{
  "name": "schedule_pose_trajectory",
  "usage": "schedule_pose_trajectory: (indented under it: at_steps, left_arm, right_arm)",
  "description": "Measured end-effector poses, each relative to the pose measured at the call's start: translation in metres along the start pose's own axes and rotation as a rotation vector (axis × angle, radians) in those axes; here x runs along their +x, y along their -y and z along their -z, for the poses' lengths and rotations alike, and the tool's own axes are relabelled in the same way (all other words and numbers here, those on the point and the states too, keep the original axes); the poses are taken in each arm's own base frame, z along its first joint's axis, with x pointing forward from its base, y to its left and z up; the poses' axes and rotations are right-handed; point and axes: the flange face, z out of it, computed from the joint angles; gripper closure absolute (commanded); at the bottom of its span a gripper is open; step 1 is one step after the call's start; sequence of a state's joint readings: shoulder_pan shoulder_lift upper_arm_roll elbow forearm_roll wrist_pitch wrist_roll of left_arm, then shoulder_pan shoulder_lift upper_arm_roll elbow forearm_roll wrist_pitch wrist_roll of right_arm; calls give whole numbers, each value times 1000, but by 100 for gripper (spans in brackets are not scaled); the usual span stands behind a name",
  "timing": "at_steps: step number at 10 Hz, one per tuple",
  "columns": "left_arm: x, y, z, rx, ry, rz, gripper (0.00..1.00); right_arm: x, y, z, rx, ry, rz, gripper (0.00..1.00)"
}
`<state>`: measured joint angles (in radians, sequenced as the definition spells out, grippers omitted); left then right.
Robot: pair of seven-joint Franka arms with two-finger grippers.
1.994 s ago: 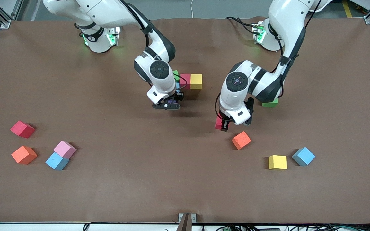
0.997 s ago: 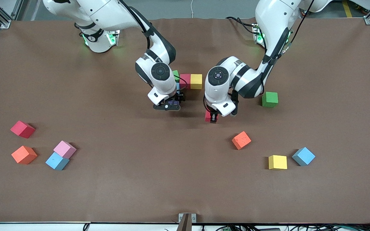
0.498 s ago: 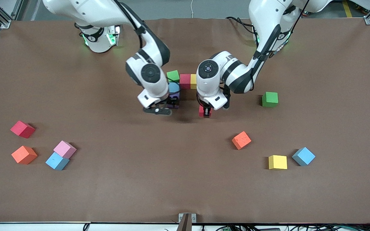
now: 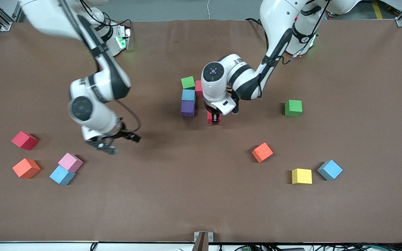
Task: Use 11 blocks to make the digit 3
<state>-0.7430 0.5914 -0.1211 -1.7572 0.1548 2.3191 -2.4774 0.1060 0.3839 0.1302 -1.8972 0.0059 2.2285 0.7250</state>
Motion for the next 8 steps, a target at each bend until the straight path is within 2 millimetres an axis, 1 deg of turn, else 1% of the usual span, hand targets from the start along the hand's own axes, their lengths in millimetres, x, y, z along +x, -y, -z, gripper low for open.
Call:
schedule_pose_trajectory:
  at_steps: [1, 2, 3, 4, 5, 6, 8]
  left_arm:
    - [-14, 7, -7, 3, 0, 2, 77]
    - [-24, 13, -13, 6, -1, 1, 77]
    - [-29, 18, -18, 9, -3, -4, 77]
    - [-32, 21, -21, 13, -6, -8, 77]
    - [-34, 24, -25, 16, -9, -5, 77]
    - [-35, 26, -27, 19, -12, 4, 77]
    - [-37, 28, -31, 23, -16, 19, 77]
  right_arm:
    - [29, -35, 2, 0, -5, -54, 0]
    - [54, -69, 4, -11, -18, -80, 0]
    - [75, -101, 7, -21, -40, -81, 0]
    - [91, -124, 9, -18, -56, -73, 0]
    - [103, -141, 4, -10, -68, -76, 0]
    - [116, -155, -6, -1, -79, -91, 0]
    - [142, -172, -29, 10, -78, -127, 0]
